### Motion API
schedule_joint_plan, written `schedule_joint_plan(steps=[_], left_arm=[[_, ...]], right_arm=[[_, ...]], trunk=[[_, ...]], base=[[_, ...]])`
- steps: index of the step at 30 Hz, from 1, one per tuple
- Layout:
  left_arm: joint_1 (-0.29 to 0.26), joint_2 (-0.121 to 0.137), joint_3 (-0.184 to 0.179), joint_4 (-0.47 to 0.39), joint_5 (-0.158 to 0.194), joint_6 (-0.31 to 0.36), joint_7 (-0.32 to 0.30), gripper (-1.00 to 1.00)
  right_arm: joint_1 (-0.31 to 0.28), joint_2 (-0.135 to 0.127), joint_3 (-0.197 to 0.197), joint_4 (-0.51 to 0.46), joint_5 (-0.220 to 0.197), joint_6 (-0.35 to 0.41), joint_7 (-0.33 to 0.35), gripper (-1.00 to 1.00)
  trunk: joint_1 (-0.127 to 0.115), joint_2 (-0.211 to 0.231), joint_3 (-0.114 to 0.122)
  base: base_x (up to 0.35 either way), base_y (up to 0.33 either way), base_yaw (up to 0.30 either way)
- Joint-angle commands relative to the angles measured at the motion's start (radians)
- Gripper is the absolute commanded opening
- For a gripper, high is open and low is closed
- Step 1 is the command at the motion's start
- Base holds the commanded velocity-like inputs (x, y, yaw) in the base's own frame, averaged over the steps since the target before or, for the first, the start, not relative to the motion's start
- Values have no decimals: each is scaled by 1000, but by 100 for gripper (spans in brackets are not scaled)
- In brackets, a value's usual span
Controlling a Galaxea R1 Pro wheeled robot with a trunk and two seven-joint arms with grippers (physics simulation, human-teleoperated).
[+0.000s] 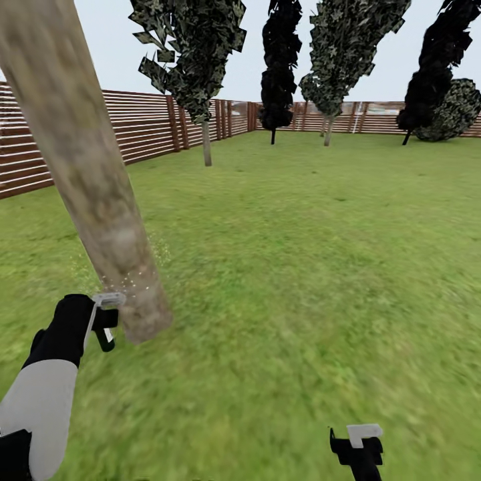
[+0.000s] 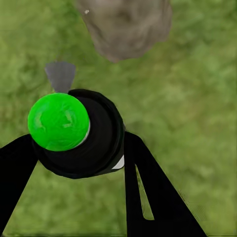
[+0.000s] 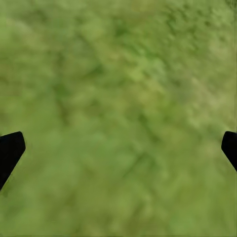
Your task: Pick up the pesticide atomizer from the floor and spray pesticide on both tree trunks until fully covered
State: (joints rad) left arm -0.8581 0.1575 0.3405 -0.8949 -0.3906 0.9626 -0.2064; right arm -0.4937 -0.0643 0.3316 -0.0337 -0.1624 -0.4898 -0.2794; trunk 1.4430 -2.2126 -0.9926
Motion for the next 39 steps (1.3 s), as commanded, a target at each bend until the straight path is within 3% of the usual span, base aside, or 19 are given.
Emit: schedule_joint_plan(steps=[1,4,9,17,39], left_arm=[[-1,-2,1,-1,-12,5,-10,-100],[-25,-16,-1,0,-9,18,-10,-100],[-123,-24,-6,14,-7,33,-9,-100],[-111,-21,-12,2,-15,32,-9,-100],[-113,-23,-9,1,-16,32,-8,-100]], right_arm=[[0,0,9,0,-9,-3,-2,100],[0,0,9,0,-9,-3,-2,100],[0,0,9,0,-9,-3,-1,100],[0,-1,9,0,-9,-3,-3,100],[0,-1,9,0,-9,-3,-2,100]], trunk=[[0,0,-1],[0,0,-1],[0,0,-1],[0,0,-1],[0,0,-1]], base=[[2,0,277],[0,0,277],[0,0,277],[81,-90,155],[11,-272,28]])
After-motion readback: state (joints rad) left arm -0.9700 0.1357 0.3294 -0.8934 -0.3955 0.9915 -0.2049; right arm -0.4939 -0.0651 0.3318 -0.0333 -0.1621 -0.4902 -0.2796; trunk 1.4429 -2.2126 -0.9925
